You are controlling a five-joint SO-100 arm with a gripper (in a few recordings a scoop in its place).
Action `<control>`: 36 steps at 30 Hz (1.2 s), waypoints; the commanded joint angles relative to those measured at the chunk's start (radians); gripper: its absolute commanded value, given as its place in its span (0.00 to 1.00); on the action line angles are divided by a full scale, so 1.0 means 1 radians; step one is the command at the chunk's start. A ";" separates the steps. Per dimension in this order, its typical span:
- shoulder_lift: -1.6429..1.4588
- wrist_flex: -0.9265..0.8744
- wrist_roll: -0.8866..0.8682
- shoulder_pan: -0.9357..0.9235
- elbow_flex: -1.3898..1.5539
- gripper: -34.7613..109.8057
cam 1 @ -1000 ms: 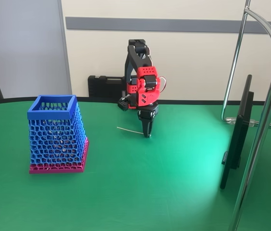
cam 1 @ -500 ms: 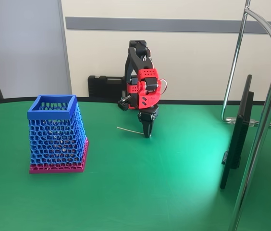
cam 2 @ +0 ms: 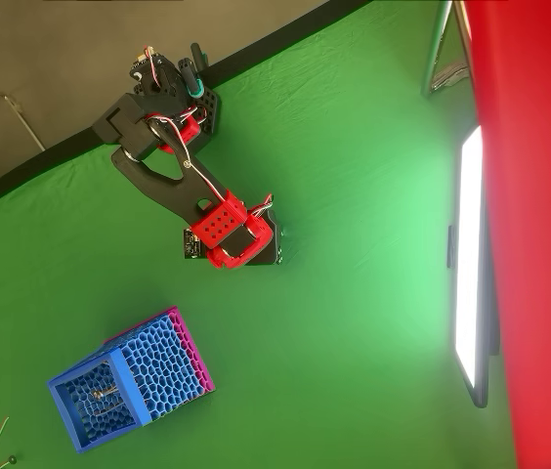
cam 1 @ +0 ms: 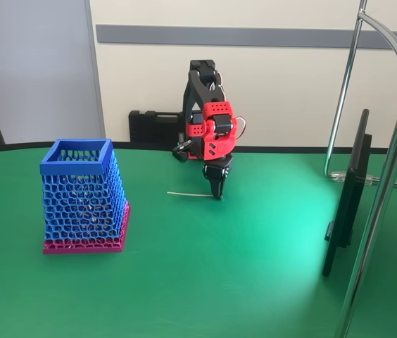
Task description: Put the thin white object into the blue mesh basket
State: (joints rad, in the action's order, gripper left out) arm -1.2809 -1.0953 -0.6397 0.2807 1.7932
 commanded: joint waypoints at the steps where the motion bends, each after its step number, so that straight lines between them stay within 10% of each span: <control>1: -0.003 -0.003 0.011 0.006 -0.031 0.28; 24: -0.245 0.018 0.549 -0.009 -0.210 0.25; 36: -0.629 0.566 0.788 -0.132 -0.049 0.25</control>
State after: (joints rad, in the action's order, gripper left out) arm -1.8070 -0.6504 0.1350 0.1687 1.7165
